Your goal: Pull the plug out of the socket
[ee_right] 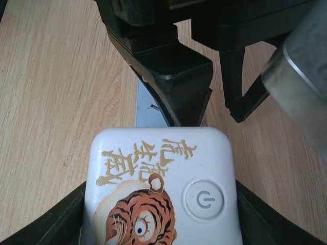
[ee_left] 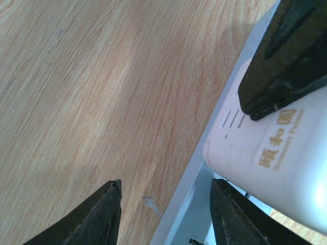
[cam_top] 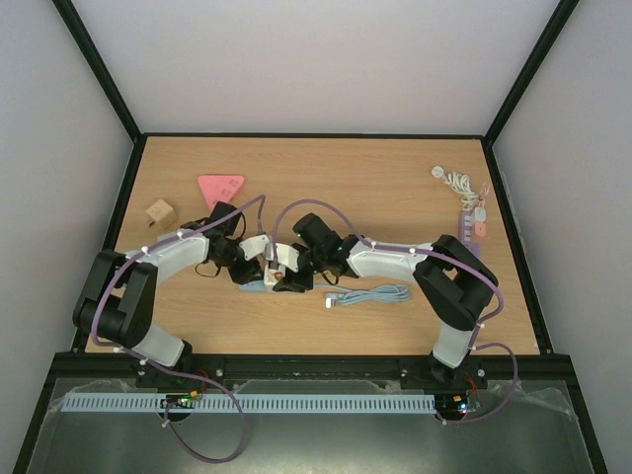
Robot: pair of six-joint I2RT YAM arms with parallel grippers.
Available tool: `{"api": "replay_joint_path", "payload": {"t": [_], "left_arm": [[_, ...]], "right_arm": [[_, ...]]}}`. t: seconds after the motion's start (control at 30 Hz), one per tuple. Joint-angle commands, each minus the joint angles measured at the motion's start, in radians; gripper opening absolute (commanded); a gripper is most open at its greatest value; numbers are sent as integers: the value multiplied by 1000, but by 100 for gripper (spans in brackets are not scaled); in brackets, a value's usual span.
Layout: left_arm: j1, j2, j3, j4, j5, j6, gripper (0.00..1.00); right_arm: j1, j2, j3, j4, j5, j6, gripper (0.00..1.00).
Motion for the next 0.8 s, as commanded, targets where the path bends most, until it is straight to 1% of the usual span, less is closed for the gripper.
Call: {"api": "replay_joint_path", "payload": {"t": [0.0,0.4,0.43,0.5,0.6,0.63,0.77], "left_arm": [[-4,52,-47,-14,-180,35,50],[-4,51,-72,-6,-209,46,48],[2,45,-67,-14,-197,45,48],[33,26,-32,-57,-129,43,51],[83,-9,81,-167,-26,27,61],[95,-29,106,-188,-4,14,63],[122,-90,164,-240,53,-13,66]], "right_arm": [[9,-100,16,57,-75,57,26],[7,-124,16,57,-72,58,24],[7,-124,12,56,-65,52,24],[7,-119,0,45,-55,31,24],[7,-115,-36,47,-33,4,23],[6,-115,-49,48,-24,-9,23],[7,-108,-82,45,16,-46,23]]}}
